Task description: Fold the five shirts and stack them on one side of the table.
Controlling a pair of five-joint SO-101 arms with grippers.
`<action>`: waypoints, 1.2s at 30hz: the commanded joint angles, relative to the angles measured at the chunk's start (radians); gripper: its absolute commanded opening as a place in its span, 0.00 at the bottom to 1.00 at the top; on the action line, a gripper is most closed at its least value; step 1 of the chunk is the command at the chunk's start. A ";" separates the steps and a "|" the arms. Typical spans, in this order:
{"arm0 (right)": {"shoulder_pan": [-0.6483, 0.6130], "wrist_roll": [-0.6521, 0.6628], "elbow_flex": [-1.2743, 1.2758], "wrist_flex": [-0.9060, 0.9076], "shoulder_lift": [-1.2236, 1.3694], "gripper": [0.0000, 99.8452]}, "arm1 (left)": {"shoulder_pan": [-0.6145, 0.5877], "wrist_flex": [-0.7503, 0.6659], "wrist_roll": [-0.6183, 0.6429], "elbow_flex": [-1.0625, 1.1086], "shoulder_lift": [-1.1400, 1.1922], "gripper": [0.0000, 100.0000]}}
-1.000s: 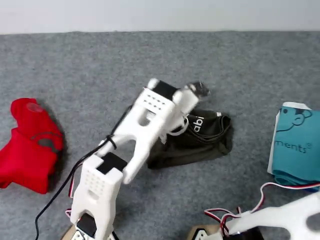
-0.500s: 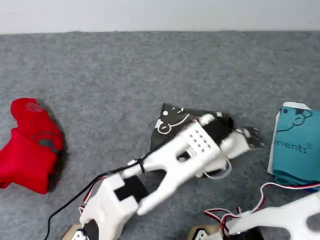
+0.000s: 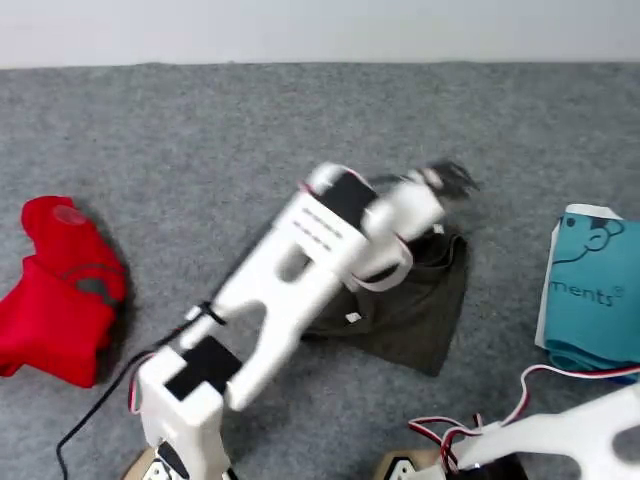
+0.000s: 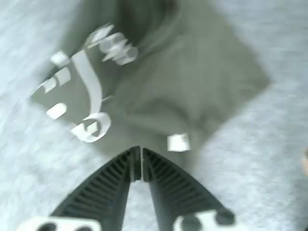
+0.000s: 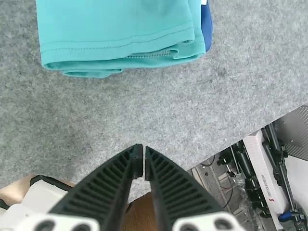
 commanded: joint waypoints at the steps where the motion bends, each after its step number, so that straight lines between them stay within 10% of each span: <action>1: 0.004 0.009 -0.038 0.013 -0.024 0.01 | -0.084 -0.055 -0.023 -0.005 -0.006 0.01; 27: 0.004 0.009 -0.038 0.010 -0.024 0.01 | 0.439 0.029 0.071 -0.228 0.233 0.01; 36: 0.004 0.009 -0.038 0.010 -0.024 0.01 | 0.206 0.028 0.009 -0.188 0.068 0.01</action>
